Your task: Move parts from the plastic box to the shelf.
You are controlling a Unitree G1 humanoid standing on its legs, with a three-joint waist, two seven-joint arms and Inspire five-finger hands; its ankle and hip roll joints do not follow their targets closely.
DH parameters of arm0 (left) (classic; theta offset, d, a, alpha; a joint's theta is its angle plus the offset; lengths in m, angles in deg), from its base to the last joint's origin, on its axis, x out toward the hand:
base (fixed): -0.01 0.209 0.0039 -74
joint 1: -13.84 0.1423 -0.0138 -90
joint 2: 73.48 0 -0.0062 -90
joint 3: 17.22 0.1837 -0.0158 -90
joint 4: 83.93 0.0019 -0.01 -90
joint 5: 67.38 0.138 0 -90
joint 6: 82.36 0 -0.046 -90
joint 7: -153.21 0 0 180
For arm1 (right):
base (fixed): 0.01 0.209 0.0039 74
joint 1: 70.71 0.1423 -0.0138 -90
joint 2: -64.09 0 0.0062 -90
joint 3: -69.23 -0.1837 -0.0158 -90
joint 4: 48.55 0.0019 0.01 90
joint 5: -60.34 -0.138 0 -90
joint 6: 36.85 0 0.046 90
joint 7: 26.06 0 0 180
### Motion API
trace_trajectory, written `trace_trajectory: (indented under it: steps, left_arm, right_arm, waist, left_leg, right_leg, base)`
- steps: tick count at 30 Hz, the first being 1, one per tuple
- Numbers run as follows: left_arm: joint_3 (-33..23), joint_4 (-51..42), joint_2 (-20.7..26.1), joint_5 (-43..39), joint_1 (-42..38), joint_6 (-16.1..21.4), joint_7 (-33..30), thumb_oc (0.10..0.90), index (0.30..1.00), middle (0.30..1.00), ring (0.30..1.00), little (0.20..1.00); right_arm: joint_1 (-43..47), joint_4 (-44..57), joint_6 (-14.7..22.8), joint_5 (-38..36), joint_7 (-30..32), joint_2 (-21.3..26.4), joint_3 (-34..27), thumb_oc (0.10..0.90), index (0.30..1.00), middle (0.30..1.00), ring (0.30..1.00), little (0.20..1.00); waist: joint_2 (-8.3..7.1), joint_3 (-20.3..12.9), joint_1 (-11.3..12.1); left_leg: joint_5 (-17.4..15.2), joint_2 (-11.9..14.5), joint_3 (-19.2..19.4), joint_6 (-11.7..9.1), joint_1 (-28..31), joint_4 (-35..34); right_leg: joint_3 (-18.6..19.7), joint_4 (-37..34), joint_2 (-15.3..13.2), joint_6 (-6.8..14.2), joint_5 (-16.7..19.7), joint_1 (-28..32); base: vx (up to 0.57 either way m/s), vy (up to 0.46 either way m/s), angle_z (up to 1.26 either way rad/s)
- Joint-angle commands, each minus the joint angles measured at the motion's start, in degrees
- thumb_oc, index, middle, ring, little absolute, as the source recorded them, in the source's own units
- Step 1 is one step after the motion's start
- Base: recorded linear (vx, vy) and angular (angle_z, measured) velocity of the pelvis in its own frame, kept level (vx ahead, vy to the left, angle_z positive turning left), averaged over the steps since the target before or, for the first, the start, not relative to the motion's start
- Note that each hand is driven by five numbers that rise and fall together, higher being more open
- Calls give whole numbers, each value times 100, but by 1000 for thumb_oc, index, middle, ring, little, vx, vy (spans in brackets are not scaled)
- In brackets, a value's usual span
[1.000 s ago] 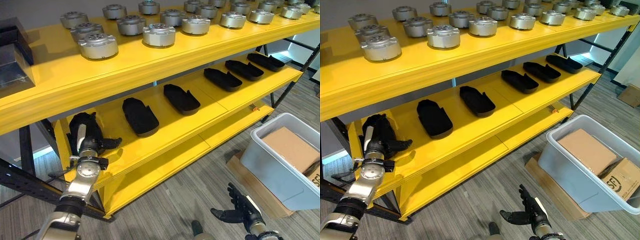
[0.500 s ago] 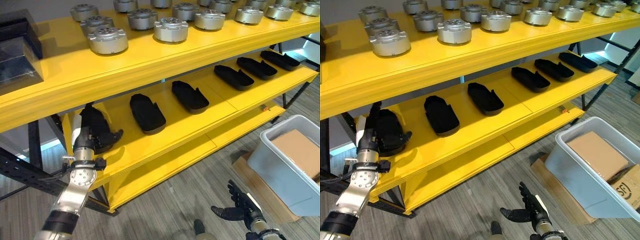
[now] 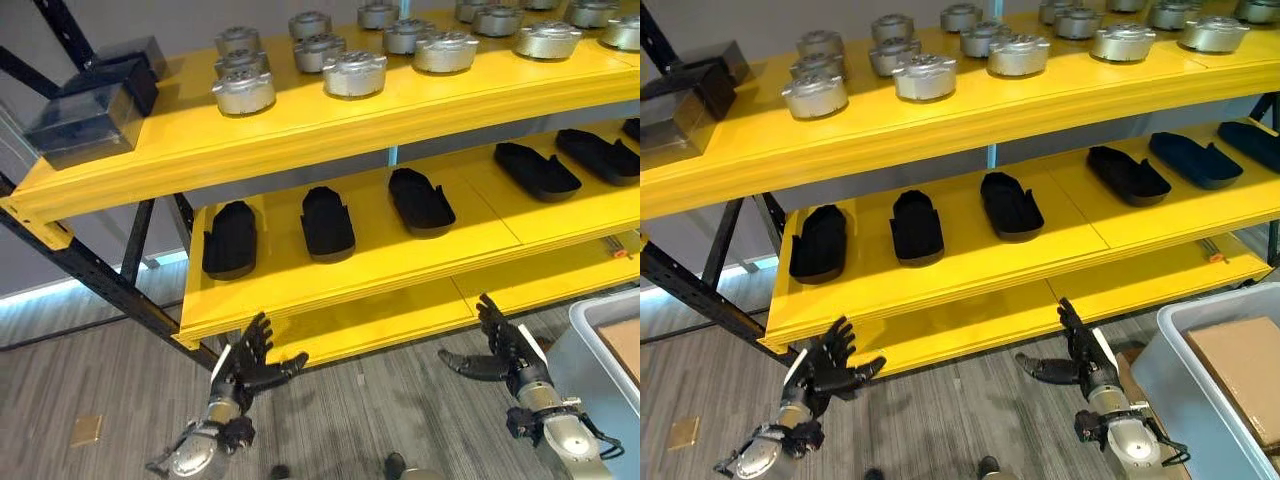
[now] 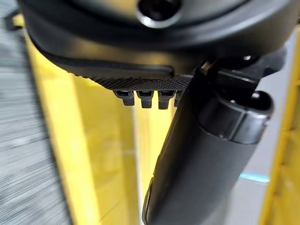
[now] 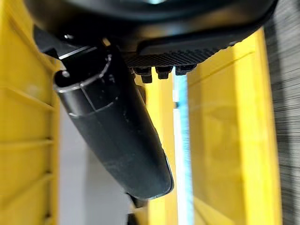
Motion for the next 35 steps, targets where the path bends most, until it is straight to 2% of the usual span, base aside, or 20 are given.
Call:
trace_trajectory:
  steps: [1,4,9,17,35]
  left_arm:
    - [-422,-643,31,-395,-493,467,412,900,1000,1000,1000,1000]
    - [-374,-629,-143,-433,-226,426,367,900,1000,1000,1000,1000]
    - [-378,-482,-211,-291,-207,480,186,900,1000,1000,1000,1000]
    - [-467,-253,-296,-281,-206,522,56,900,1000,1000,1000,1000]
    - [-580,-52,-375,-257,-223,581,-111,900,1000,1000,1000,1000]
  right_arm:
    - [-55,473,646,-288,-179,19,56,900,1000,1000,1000,1000]
    - [11,396,538,-621,-192,-163,264,900,1000,1000,1000,1000]
    - [104,166,415,-784,-151,-263,542,900,1000,1000,1000,1000]
    - [164,130,379,-838,-146,-272,653,900,1000,1000,1000,1000]
    - [247,133,403,-787,-112,-286,770,900,1000,1000,1000,1000]
  waist:
    - [-59,-541,-292]
    - [-70,-668,-152]
    - [-182,-733,-68]
    - [-250,-794,-18]
    - [-269,-786,32]
  left_leg:
    - [224,399,70,158,257,-1306]
    - [376,350,159,237,472,-1949]
    - [312,331,258,278,551,-2015]
    - [295,377,280,266,620,-2015]
    - [311,421,226,234,652,-2015]
  right_leg:
    - [100,-25,-223,501,-419,338]
    - [130,-194,-359,689,-236,269]
    - [158,-219,-441,805,-174,284]
    - [156,-228,-455,822,-190,355]
    - [110,-252,-451,820,-233,437]
  base:
    - [92,290,56]
    - [45,244,14]
    - [12,82,-21]
    - [5,1,2]
    - [1,-1,0]
